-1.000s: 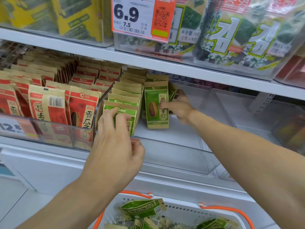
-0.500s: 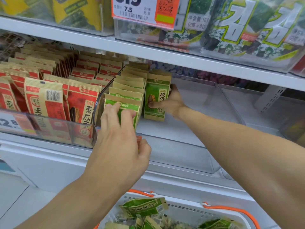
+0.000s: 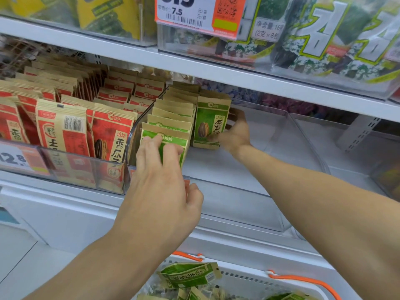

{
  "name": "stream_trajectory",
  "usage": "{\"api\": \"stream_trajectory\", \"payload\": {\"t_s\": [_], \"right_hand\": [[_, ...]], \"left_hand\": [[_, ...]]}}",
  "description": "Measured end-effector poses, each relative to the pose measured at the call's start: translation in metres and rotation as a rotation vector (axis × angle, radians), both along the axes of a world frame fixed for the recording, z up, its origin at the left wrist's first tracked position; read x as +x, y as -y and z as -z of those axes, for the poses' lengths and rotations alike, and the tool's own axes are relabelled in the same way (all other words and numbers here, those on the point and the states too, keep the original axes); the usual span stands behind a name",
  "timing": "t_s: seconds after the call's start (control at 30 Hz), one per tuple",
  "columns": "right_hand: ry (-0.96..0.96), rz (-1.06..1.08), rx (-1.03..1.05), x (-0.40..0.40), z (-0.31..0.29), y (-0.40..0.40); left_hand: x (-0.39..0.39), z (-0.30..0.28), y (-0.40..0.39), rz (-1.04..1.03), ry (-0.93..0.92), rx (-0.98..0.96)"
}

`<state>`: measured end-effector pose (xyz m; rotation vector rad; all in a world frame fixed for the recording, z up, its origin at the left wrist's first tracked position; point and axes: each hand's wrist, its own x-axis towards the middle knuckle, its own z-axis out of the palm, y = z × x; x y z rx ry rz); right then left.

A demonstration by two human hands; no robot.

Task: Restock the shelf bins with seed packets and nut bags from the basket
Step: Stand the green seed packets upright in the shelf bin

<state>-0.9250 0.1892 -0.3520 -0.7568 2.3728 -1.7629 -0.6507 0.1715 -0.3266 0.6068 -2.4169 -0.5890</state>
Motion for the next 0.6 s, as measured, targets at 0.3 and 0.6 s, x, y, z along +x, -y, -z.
{"api": "stream_trajectory", "payload": {"t_s": [0.3, 0.6], "right_hand": [[0.110, -0.089, 0.014, 0.003, 0.004, 0.001], [-0.036, 0.066, 0.155, 0.001, 0.004, -0.001]], "left_hand": [[0.000, 0.001, 0.002, 0.007, -0.001, -0.006], [0.000, -0.001, 0.001, 0.002, 0.003, 0.014]]}}
